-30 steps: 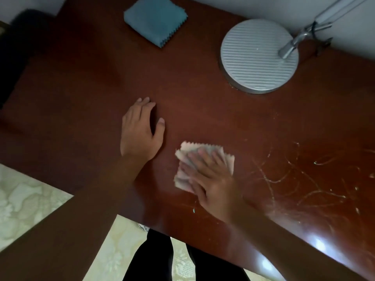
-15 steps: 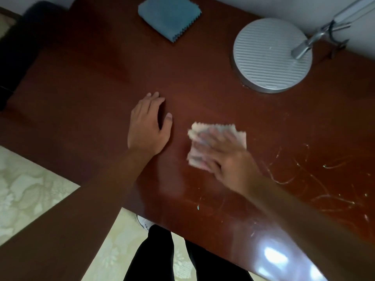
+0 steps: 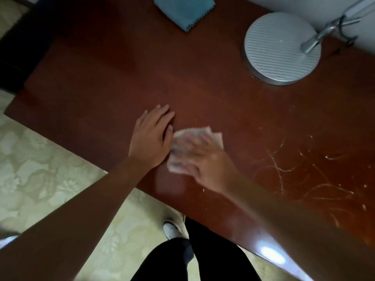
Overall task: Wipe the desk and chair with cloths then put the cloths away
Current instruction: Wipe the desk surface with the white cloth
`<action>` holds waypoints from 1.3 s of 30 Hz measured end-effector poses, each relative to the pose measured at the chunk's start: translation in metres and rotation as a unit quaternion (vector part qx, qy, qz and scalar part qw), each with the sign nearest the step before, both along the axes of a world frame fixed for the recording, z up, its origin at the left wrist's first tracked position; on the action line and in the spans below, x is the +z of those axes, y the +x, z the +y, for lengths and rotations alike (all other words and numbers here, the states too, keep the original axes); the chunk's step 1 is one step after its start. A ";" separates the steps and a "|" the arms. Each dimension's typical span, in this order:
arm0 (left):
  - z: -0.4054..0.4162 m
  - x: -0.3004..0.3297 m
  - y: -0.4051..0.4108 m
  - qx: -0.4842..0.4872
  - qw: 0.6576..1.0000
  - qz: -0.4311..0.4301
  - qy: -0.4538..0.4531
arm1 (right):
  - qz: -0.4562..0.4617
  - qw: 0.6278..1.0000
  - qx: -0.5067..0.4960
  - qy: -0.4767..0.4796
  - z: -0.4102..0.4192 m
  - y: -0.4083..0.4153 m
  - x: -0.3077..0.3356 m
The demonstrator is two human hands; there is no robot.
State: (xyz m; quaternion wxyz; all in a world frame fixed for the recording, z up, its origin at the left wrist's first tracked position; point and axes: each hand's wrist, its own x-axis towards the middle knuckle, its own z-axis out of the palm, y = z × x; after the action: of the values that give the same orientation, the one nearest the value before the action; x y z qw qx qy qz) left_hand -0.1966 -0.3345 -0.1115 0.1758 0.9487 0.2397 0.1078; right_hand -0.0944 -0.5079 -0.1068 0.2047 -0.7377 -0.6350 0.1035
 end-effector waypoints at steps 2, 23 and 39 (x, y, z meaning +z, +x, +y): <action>-0.008 -0.002 -0.010 0.020 1.000 -0.007 -0.002 | -0.051 0.995 -0.079 0.012 0.028 0.048 -0.002; -0.090 -0.013 -0.060 0.063 0.997 0.003 0.038 | -0.073 0.987 -0.138 -0.027 -0.069 -0.056 -0.007; -0.104 -0.012 -0.046 0.127 0.991 0.013 0.034 | -0.028 0.994 -0.102 -0.008 -0.087 -0.064 -0.004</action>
State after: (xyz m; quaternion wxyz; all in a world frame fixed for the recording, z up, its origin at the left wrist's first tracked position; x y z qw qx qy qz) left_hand -0.2428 -0.4390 -0.1234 0.1248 0.9175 0.3563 0.1249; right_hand -0.1582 -0.5953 -0.1107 0.1906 -0.8029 -0.5609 0.0663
